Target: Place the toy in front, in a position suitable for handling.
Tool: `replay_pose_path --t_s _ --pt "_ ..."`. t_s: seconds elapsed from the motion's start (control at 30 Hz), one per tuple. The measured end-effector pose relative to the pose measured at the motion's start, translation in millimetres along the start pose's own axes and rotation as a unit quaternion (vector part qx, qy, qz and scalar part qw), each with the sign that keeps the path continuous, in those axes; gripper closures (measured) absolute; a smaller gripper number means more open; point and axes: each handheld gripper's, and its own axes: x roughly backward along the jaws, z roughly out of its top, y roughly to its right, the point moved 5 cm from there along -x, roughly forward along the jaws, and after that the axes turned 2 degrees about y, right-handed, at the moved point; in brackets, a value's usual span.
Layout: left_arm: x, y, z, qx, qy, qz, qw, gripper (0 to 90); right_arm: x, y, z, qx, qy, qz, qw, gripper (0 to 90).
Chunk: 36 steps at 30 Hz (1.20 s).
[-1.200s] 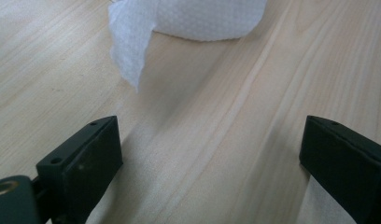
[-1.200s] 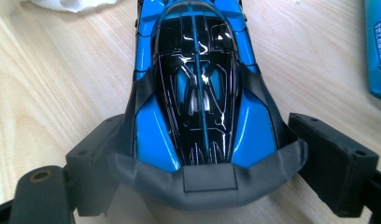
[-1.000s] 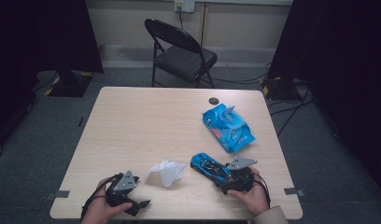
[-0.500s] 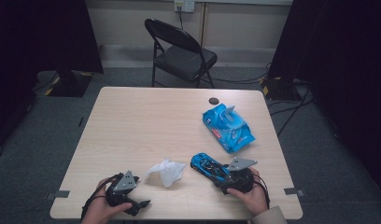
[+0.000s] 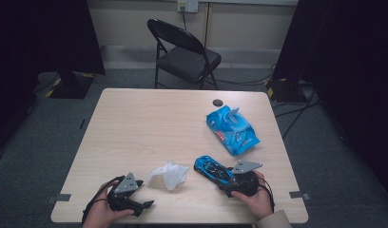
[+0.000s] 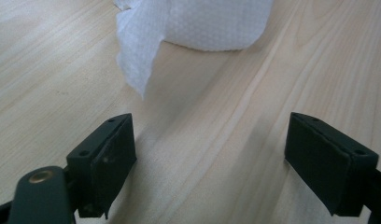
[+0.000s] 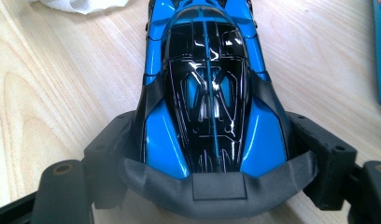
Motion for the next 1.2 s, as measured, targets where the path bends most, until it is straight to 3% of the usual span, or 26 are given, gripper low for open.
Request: replay_pose_path --t_s 0.27,0.5,0.6,0.77,0.97,1.07,1.2 --pt "9.6 6.6 10.9 0.005 0.012 -0.017 0.9998 22.8 0.1 0.0 0.0 0.0 0.0 0.0 1.0 23.7" --pt "18.5 11.5 32.7 0.008 0.052 -0.016 0.9985 25.3 0.1 0.0 -0.1 0.001 -0.001 0.0 1.0 23.8" --pt "18.6 12.5 43.3 0.008 0.061 -0.017 0.998 30.4 0.1 0.0 -0.1 0.001 -0.001 -0.001 1.0 23.8" --pt "2.6 10.3 59.0 0.011 0.057 -0.024 0.998 36.2 0.1 0.0 -0.1 0.001 -0.001 -0.001 1.0 23.8" --pt "-24.0 5.7 76.0 0.012 0.045 -0.011 0.9989 45.9 0.0 0.0 -0.1 0.001 0.0 0.0 1.0 23.8" --pt "-37.7 2.4 78.7 0.005 0.026 0.003 0.9997 48.1 0.1 0.0 -0.1 0.001 -0.001 0.0 1.0 23.8" --pt "-52.9 -1.2 74.0 0.019 0.012 0.004 0.9997 45.9 0.1 0.0 -0.1 0.001 -0.001 0.0 1.0 23.8"
